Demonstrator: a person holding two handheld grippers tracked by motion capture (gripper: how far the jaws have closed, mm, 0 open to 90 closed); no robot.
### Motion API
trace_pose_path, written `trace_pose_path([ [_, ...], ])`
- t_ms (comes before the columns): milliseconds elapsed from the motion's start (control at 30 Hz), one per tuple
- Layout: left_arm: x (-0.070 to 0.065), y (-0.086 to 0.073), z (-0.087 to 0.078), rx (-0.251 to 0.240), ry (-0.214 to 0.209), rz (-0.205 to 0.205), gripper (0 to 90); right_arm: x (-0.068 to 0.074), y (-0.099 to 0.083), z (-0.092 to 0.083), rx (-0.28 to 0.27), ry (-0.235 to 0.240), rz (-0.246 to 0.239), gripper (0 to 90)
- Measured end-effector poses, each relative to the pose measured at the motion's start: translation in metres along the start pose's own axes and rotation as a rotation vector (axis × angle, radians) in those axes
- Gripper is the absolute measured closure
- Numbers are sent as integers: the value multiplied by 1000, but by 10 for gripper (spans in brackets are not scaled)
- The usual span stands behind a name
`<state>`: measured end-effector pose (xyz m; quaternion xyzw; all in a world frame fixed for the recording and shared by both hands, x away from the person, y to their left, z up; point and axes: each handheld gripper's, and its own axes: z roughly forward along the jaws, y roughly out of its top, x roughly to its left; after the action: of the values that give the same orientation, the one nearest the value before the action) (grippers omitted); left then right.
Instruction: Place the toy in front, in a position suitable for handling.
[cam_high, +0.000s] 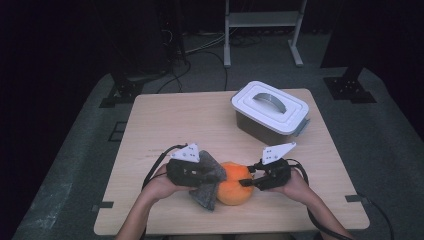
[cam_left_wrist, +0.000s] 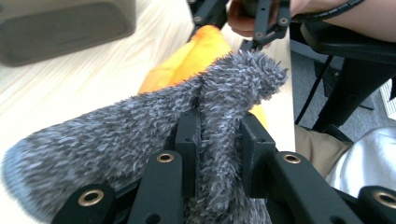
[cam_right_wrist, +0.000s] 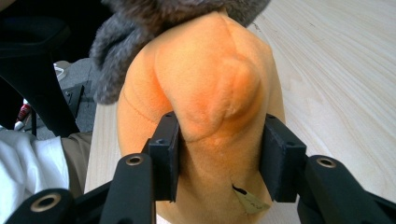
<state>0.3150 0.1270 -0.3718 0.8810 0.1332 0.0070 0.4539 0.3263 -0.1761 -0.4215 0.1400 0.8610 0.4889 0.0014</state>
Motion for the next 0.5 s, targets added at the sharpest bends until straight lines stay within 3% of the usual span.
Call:
trace_pose_path([
  [300,2,17,-1,-30,-4,10,724,14,3,4,15,12,-111,536],
  [433,1,24,9,-8,-32,17,722,19,4,6,23,22,-161,534],
  [500,2,21,16,-3,-56,-4,722,19,3,5,24,24,-165,527],
])
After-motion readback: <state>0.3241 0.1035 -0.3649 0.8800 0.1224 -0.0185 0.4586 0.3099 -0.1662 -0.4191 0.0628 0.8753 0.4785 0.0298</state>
